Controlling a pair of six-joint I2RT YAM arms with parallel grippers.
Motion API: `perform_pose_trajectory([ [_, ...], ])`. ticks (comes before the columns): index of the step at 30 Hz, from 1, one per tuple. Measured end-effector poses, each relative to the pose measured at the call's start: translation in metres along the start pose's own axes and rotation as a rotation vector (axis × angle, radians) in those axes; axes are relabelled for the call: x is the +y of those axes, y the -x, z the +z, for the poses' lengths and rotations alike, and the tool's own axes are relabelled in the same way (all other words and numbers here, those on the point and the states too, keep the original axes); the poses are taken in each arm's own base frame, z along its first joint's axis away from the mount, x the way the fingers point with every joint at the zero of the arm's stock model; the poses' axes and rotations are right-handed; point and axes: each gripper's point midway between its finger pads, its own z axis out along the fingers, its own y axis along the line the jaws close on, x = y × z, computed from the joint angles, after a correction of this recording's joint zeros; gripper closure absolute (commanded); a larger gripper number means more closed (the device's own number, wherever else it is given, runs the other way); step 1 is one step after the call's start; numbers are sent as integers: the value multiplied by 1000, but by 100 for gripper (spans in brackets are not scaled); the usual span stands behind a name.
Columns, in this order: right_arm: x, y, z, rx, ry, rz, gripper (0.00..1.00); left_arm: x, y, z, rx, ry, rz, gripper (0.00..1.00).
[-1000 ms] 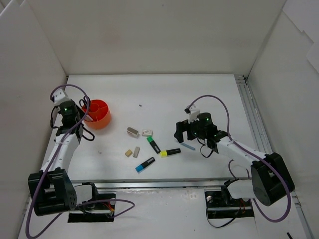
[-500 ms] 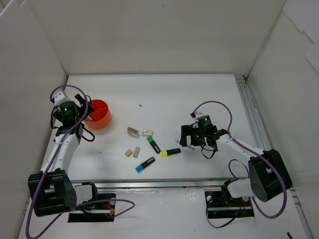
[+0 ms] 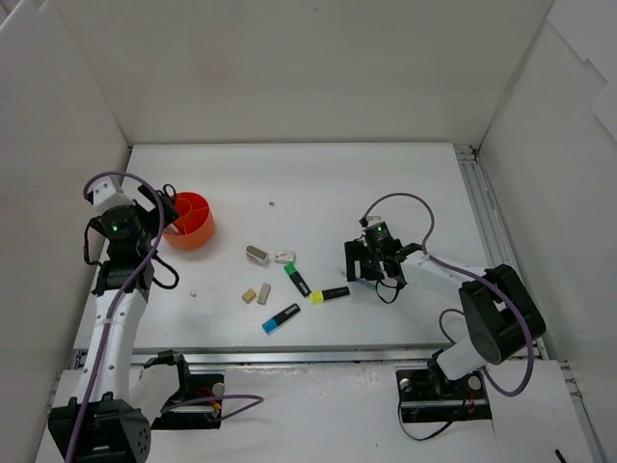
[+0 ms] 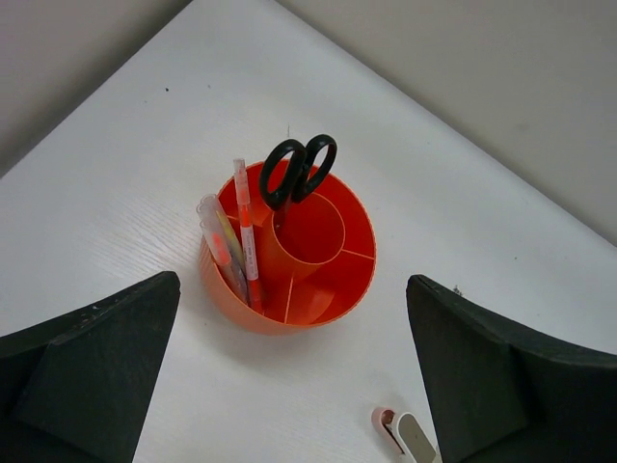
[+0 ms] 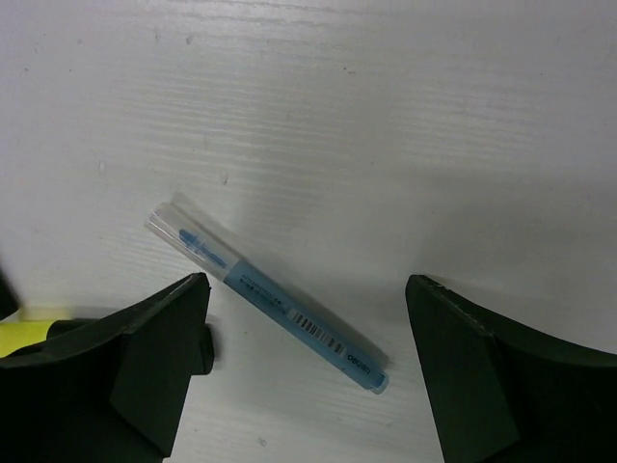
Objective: Sort the stationery into containers
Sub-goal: Pick up the pen from the center of the board.
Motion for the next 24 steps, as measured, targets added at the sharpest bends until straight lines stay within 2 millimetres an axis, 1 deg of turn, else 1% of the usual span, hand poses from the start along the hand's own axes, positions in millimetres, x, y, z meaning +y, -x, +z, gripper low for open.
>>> perform_pose_trajectory([
  [3, 4, -1, 3, -11, -37, -29, 20, -2, 12, -14, -38, -14, 2, 1],
  [6, 6, -3, 4, -25, -78, -46, 21, -3, 19, -22, -63, -24, 3, 0],
  [9, 8, -6, 6, -37, -115, -57, 28, -3, 18, -24, -62, -23, 10, 1],
  [10, 8, -7, 6, -40, -130, -62, 35, -2, 17, -24, -58, -21, 12, 0],
  [11, 9, -7, 7, -43, -141, -63, 40, -1, 15, -24, -52, -19, 16, 1],
  [12, 12, -6, 8, -45, -146, -61, 51, 0, 13, -24, -45, -16, 19, 0],
  [14, 17, -7, 9, -47, -149, -58, 64, 1, 10, -24, -32, -13, 24, 0],
  [15, 19, -6, 9, -49, -150, -55, 75, 2, 8, -24, -27, -11, 28, 1],
  [20, 21, -8, 9, -52, -159, -35, 89, 1, 5, -25, -12, -20, 36, 1],
  [22, 21, -9, 9, -56, -162, -24, 97, -1, 4, -24, -5, -30, 36, 0],
  [23, 21, -9, 8, -58, -165, -20, 100, -2, 3, -24, -1, -36, 36, 0],
  [24, 21, -9, 8, -59, -167, -21, 100, -3, 2, -24, 4, -45, 37, 0],
])
